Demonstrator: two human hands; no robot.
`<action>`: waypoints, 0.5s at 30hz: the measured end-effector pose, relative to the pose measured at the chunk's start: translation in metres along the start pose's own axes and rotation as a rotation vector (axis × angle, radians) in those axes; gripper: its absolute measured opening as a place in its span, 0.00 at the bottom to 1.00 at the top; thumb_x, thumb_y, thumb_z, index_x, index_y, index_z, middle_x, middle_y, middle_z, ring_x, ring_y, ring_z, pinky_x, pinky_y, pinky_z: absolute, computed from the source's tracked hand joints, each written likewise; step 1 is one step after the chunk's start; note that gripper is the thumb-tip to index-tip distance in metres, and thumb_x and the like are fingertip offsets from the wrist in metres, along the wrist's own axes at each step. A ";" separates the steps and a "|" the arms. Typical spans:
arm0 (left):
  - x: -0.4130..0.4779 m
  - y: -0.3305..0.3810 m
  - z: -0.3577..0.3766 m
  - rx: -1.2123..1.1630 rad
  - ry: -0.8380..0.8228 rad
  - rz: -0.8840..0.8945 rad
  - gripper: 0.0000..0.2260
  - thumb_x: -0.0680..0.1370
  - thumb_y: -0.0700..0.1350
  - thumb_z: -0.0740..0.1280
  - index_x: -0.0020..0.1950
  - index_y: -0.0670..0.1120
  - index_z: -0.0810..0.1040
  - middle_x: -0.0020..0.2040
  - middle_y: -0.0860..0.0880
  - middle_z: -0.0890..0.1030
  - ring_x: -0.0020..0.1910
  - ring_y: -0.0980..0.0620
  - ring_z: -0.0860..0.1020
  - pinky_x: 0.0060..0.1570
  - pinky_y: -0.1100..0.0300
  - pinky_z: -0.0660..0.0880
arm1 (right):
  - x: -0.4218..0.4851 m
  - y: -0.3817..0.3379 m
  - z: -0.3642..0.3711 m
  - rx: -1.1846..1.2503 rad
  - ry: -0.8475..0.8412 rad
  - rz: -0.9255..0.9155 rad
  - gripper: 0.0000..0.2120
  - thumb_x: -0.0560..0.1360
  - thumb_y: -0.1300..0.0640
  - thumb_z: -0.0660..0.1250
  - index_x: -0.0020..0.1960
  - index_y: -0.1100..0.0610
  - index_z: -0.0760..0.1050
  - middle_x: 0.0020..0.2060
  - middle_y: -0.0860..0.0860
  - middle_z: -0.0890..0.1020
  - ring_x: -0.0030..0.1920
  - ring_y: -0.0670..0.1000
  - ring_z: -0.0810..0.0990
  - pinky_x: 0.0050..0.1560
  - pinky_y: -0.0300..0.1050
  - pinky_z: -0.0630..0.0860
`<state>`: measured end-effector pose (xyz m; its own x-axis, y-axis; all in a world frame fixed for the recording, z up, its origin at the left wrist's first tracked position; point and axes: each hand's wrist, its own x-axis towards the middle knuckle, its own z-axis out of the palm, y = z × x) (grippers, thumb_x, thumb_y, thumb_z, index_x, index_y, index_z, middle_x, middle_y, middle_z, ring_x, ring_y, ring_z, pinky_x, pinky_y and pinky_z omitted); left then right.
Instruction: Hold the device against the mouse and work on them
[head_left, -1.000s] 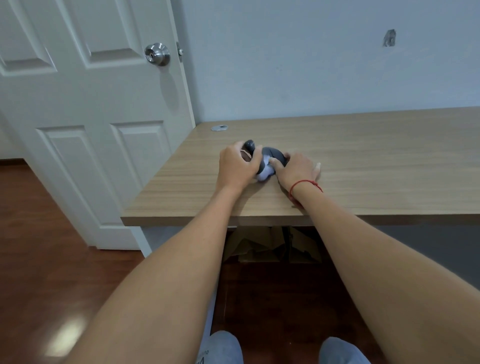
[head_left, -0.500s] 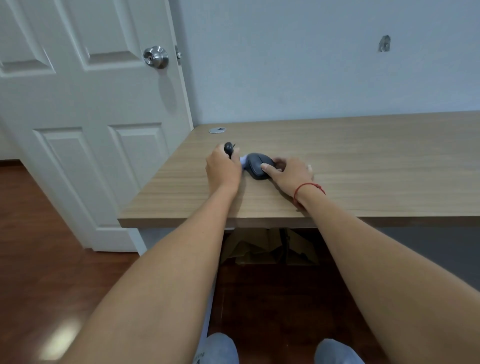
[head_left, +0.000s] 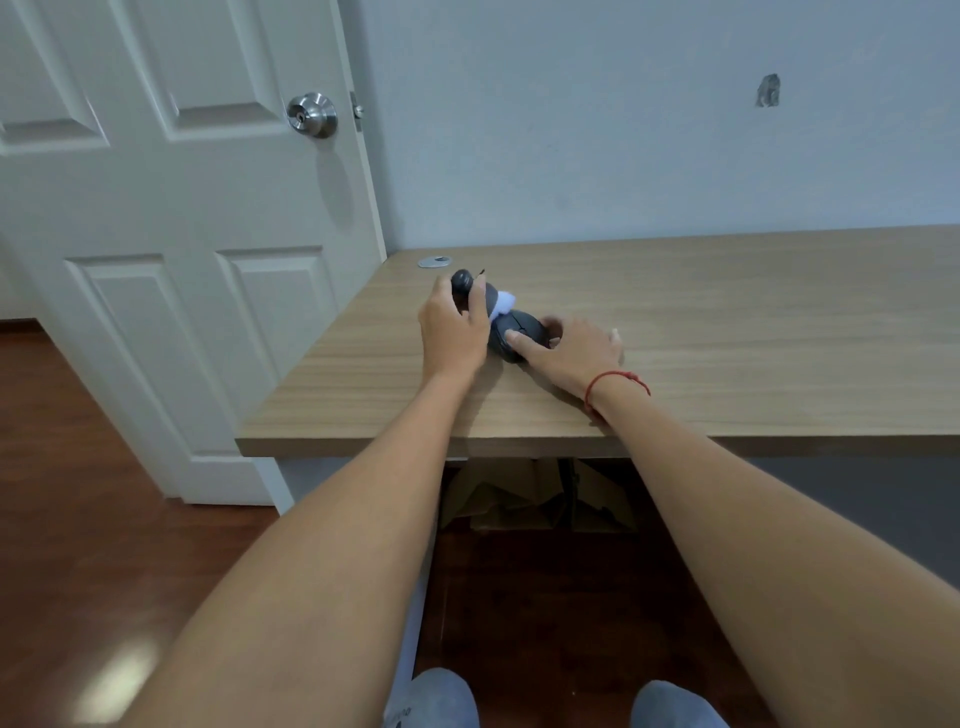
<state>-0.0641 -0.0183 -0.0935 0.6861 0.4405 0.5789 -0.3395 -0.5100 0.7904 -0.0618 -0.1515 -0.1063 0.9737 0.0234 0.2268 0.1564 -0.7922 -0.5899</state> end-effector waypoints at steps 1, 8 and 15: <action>0.000 -0.001 0.000 0.010 -0.007 -0.023 0.11 0.79 0.47 0.64 0.45 0.38 0.74 0.39 0.45 0.78 0.40 0.47 0.74 0.43 0.58 0.71 | -0.003 -0.002 -0.001 -0.025 0.002 0.003 0.27 0.70 0.31 0.63 0.59 0.49 0.77 0.49 0.47 0.81 0.58 0.52 0.79 0.74 0.58 0.59; 0.003 -0.005 -0.002 0.072 0.049 -0.075 0.12 0.80 0.46 0.62 0.52 0.37 0.75 0.48 0.40 0.80 0.47 0.44 0.76 0.45 0.58 0.69 | -0.003 -0.002 -0.003 -0.013 -0.041 -0.061 0.29 0.70 0.36 0.66 0.66 0.50 0.73 0.61 0.49 0.80 0.64 0.54 0.76 0.73 0.57 0.61; 0.001 -0.004 -0.004 0.141 0.020 -0.096 0.13 0.80 0.46 0.62 0.55 0.36 0.73 0.51 0.39 0.80 0.52 0.41 0.76 0.47 0.57 0.69 | 0.002 0.001 0.001 -0.054 -0.078 -0.111 0.29 0.71 0.34 0.64 0.65 0.50 0.73 0.59 0.51 0.80 0.61 0.55 0.76 0.68 0.55 0.67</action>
<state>-0.0648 -0.0126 -0.0957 0.6979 0.5056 0.5073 -0.1786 -0.5630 0.8069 -0.0595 -0.1513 -0.1072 0.9610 0.1588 0.2263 0.2572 -0.8135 -0.5216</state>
